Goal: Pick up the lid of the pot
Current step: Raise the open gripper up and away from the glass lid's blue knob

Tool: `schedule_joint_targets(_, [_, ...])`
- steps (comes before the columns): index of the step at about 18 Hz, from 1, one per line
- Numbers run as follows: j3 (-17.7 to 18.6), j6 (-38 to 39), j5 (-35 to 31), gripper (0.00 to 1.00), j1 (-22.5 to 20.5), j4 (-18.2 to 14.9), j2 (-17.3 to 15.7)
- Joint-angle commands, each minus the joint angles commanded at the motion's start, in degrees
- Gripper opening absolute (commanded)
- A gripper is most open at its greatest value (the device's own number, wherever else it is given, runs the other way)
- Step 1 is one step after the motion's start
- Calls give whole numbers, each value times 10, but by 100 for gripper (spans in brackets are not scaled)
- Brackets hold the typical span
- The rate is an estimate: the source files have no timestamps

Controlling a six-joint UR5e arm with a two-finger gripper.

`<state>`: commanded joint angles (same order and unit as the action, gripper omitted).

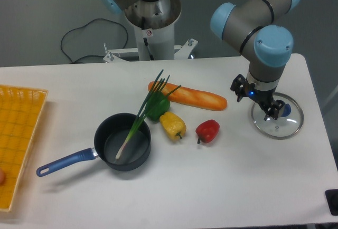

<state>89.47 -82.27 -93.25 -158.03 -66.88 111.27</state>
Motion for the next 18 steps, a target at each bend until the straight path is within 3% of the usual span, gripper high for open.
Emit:
schedule_joint_targets(6, [8,0,-2,100,-8,-3,-6])
schedule_joint_targets(11, [78,5,-5,100,-41,-1,-36])
schedule_joint_targets(18, [94,2,0,100,-88,-1,-47])
